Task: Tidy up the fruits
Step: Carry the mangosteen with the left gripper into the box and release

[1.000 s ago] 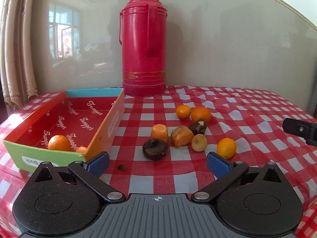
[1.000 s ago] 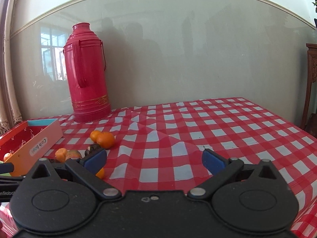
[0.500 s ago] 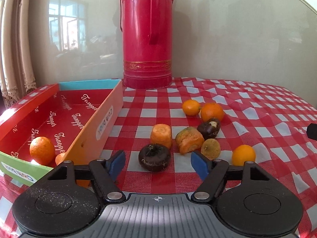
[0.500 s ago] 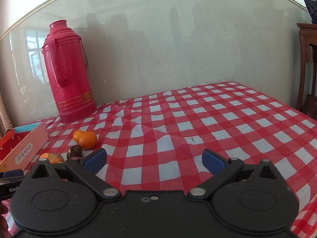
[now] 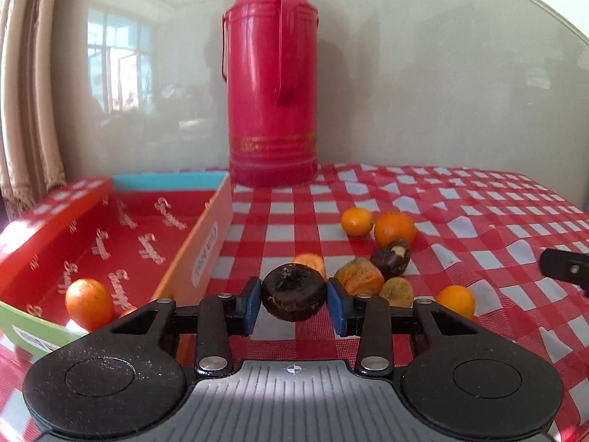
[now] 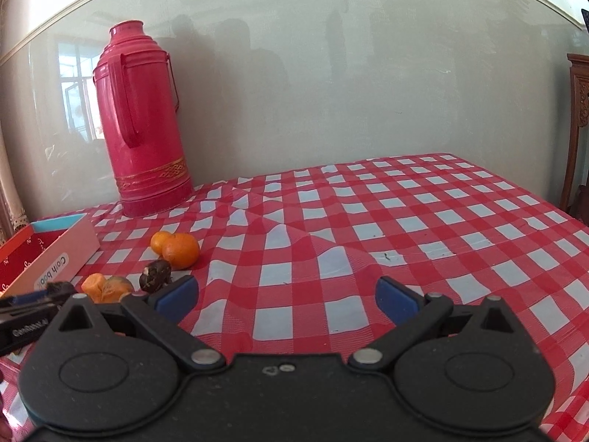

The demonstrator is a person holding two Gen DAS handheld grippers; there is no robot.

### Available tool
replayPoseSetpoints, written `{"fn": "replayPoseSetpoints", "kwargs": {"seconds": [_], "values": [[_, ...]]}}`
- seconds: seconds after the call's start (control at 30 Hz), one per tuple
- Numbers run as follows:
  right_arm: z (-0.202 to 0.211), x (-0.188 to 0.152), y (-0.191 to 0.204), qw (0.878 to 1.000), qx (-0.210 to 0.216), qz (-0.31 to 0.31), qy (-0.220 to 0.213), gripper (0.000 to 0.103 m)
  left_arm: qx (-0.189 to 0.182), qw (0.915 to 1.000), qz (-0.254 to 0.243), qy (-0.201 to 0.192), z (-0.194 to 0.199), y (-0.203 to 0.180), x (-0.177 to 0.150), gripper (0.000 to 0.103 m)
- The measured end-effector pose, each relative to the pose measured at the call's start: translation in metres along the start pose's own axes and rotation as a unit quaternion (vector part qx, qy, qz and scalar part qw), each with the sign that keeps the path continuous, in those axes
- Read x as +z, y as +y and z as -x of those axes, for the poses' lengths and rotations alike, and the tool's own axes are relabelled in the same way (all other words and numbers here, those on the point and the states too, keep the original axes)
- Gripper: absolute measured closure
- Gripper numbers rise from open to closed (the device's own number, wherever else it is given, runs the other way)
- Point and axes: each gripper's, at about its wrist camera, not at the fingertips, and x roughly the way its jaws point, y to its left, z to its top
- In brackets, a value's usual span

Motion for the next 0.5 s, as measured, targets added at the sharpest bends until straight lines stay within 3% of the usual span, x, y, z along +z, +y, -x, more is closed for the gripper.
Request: {"fn": "replayPoseSetpoints", "kwargs": {"seconds": [0.27, 0.5], "values": [[0.000, -0.001, 0.030, 1.000, 0.014, 0.009, 0.001, 0.006, 0.049, 0.9970, 0.002, -0.061, 0.034, 0.043, 0.010, 0.064], [0.002, -0.008, 0.065, 0.996, 0.038, 0.077, -0.001, 0.006, 0.114, 0.9915, 0.052, -0.035, 0.025, 0.118, 0.010, 0.064]]}}
